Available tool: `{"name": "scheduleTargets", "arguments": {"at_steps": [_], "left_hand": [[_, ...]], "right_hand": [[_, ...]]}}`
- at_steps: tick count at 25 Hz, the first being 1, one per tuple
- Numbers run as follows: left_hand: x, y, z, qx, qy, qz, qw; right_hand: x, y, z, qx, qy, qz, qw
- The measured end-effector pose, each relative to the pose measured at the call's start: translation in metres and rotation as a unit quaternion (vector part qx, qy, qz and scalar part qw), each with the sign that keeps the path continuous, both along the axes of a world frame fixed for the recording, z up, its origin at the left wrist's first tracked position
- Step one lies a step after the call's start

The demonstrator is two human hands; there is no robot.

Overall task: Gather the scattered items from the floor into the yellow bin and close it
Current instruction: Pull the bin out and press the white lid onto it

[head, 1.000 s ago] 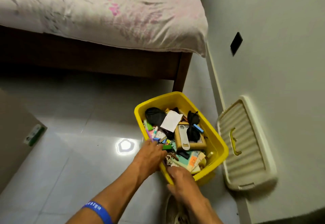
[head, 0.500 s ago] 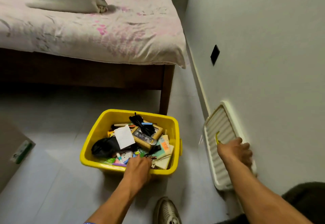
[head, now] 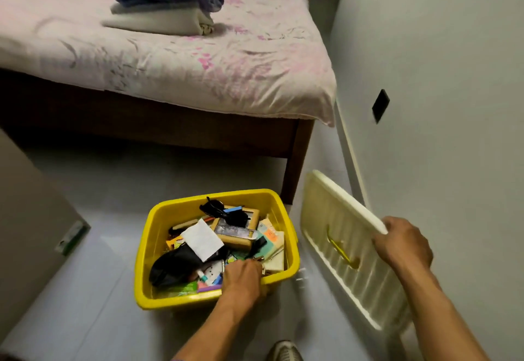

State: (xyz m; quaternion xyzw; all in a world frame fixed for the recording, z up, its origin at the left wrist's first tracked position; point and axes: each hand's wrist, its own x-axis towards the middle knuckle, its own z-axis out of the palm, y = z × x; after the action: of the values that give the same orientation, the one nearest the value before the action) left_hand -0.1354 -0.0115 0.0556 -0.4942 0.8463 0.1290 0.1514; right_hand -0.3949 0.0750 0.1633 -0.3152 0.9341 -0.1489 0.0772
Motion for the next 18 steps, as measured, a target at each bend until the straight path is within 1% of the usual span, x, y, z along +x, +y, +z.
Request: {"name": "scheduleTargets", "arguments": {"at_steps": [2, 3, 5, 7, 9, 10, 11, 13, 14, 15, 16, 17, 18], "left_hand": [[0.017, -0.010, 0.007, 0.042, 0.030, 0.062, 0.997], [0.028, -0.014, 0.010, 0.056, 0.062, 0.098, 0.992], [0.052, -0.022, 0.019, 0.055, 0.169, 0.192, 0.965], [0.075, -0.029, 0.029, -0.010, 0.291, 0.289, 0.912], [0.101, -0.037, 0.042, -0.066, 0.395, 0.362, 0.842], [0.115, -0.039, 0.049, -0.082, 0.437, 0.385, 0.809], [0.130, -0.042, 0.054, -0.091, 0.465, 0.397, 0.786], [0.162, -0.047, 0.060, -0.076, 0.516, 0.412, 0.747], [0.178, -0.048, 0.061, -0.054, 0.544, 0.425, 0.721], [0.190, -0.046, 0.059, -0.031, 0.561, 0.441, 0.700], [0.200, -0.043, 0.056, -0.027, 0.554, 0.456, 0.696], [0.205, -0.040, 0.051, -0.034, 0.522, 0.467, 0.713], [0.208, -0.036, 0.044, -0.048, 0.479, 0.477, 0.735]], "right_hand": [[0.007, -0.009, 0.040, -0.017, 0.034, 0.093, 0.995], [0.016, -0.012, 0.056, -0.025, 0.052, 0.143, 0.988], [0.041, -0.013, 0.082, -0.053, 0.068, 0.229, 0.970], [0.060, -0.014, 0.105, -0.090, 0.072, 0.284, 0.952], [0.074, -0.017, 0.127, -0.131, 0.072, 0.336, 0.930], [0.080, -0.021, 0.136, -0.146, 0.050, 0.369, 0.916], [0.087, -0.027, 0.145, -0.154, 0.009, 0.404, 0.902], [0.102, -0.044, 0.156, -0.148, -0.112, 0.457, 0.870], [0.109, -0.054, 0.154, -0.142, -0.136, 0.465, 0.863], [0.115, -0.066, 0.145, -0.148, -0.111, 0.456, 0.870], [0.120, -0.078, 0.132, -0.161, -0.049, 0.429, 0.888], [0.127, -0.088, 0.114, -0.185, 0.020, 0.385, 0.904], [0.138, -0.096, 0.094, -0.210, 0.069, 0.344, 0.913]]}}
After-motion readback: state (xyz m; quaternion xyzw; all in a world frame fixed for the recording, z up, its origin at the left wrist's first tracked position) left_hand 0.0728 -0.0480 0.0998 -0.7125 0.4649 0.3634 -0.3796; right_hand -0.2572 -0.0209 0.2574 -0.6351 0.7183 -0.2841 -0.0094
